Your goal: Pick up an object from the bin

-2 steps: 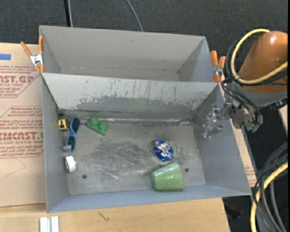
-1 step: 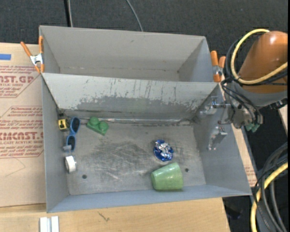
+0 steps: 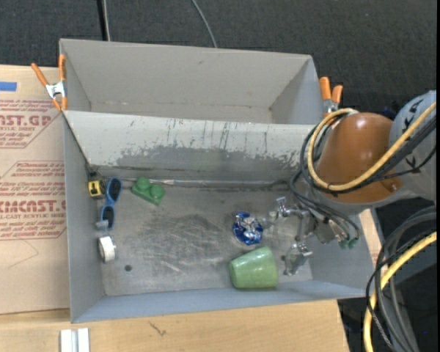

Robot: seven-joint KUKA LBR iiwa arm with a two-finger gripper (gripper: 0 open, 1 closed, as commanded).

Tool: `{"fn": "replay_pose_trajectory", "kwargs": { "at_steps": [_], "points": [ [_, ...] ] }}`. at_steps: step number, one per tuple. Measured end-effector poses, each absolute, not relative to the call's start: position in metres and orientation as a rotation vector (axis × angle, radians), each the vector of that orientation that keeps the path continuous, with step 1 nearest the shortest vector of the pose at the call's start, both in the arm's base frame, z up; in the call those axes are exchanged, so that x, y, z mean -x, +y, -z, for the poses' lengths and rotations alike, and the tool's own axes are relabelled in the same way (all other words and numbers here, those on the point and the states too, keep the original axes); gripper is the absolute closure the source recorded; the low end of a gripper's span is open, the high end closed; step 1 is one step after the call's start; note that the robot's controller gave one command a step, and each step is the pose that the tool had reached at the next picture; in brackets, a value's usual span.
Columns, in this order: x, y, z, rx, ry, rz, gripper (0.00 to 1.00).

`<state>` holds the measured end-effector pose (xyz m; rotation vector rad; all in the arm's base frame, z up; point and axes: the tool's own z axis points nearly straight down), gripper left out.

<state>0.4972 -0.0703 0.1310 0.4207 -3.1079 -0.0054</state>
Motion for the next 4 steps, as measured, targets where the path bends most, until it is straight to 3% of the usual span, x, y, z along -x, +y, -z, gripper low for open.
{"fn": "replay_pose_trajectory", "kwargs": {
  "at_steps": [1, 2, 3, 4],
  "points": [
    [-0.5241, -0.0234, -0.0911, -0.985, -2.998, -0.013, 0.0],
    [-0.5211, -0.0197, -0.0879, -0.984, -2.994, 0.0, 1.0],
    [-0.5182, -0.0215, -0.0857, -0.98, -2.984, 0.0, 0.0],
    [-0.5181, -0.0207, -0.0845, -0.981, -2.985, 0.002, 1.0]
  ]
}}
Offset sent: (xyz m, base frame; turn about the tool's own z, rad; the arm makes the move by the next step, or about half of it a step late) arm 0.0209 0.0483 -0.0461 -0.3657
